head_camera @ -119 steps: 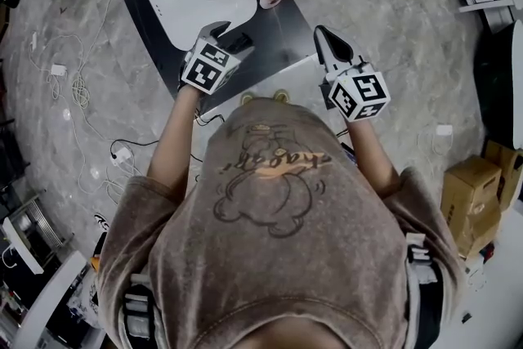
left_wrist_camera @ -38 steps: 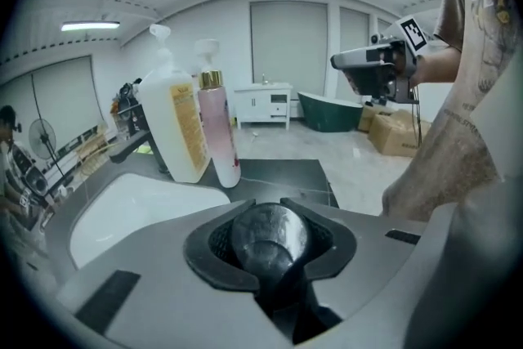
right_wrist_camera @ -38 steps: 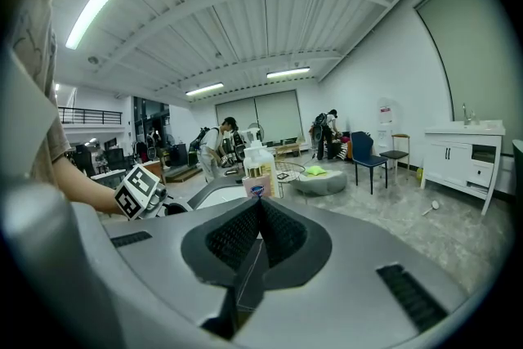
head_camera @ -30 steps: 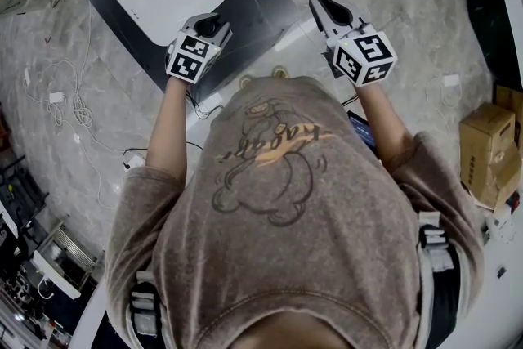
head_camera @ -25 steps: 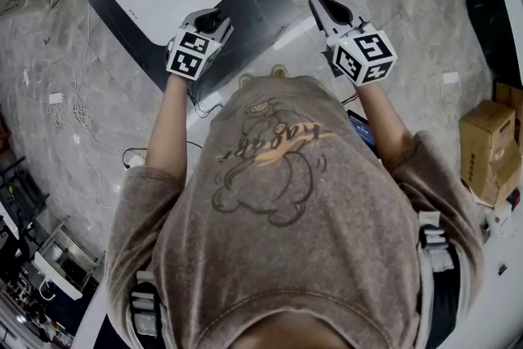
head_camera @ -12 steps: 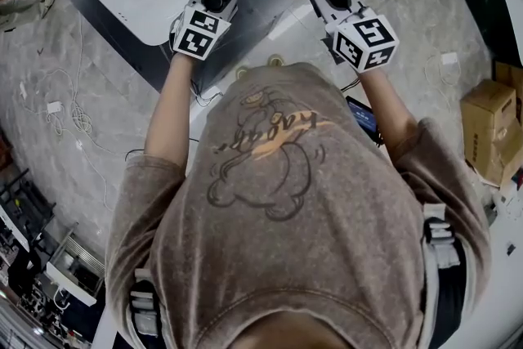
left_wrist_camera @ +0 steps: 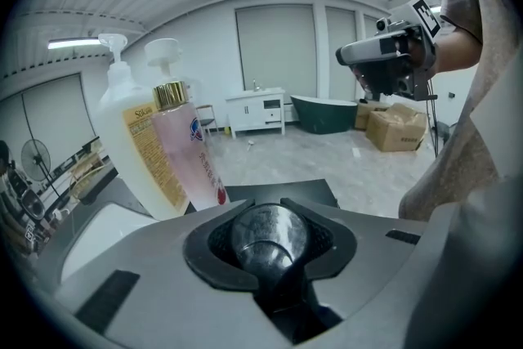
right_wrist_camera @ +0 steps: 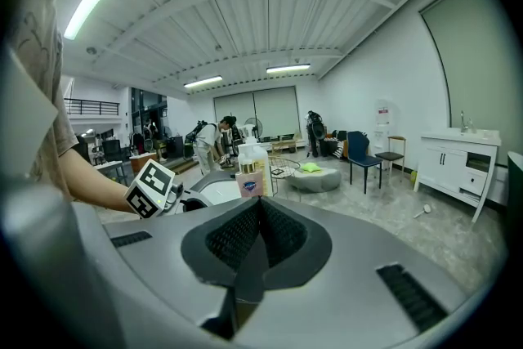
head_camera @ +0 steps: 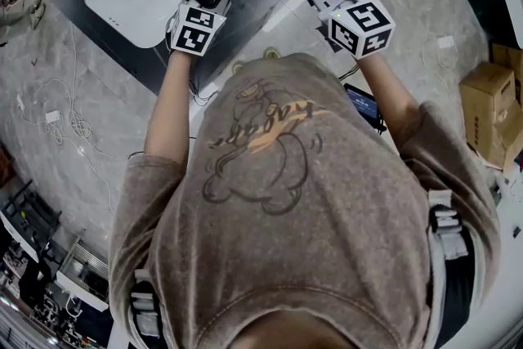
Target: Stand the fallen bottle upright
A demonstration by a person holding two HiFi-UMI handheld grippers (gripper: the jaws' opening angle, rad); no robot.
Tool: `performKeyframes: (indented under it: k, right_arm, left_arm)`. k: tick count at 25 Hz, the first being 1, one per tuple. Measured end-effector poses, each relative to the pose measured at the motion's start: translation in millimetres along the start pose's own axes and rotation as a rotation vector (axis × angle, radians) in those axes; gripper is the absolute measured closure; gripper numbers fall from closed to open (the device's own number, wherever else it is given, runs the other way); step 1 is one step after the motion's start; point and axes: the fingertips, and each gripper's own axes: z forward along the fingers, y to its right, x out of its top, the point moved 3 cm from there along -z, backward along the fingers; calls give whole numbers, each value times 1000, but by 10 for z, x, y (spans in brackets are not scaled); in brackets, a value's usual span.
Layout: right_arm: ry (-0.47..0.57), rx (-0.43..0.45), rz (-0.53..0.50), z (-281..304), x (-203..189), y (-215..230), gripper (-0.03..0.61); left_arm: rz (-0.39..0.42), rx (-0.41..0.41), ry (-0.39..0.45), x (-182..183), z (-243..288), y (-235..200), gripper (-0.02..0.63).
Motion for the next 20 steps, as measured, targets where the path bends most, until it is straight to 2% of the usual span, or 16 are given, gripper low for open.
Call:
performKeyframes:
  k: [5, 10, 12, 16, 20]
  right_arm:
    - [-8, 3, -5, 25, 15, 7, 580]
    - [-2, 1, 0, 79, 37, 56, 580]
    - [1, 3, 0, 93, 50, 60, 580]
    - [5, 9, -3, 116, 76, 59, 580]
    - [11, 16, -7, 139, 102, 66, 580]
  left_arm:
    - [-14, -22, 4, 14, -42, -6, 503]
    - [28, -28, -7, 46, -37, 0, 503]
    - [32, -35, 6, 98, -43, 16, 503]
    - [5, -68, 51, 243, -78, 36, 456]
    - [5, -82, 74, 357, -118, 41, 448]
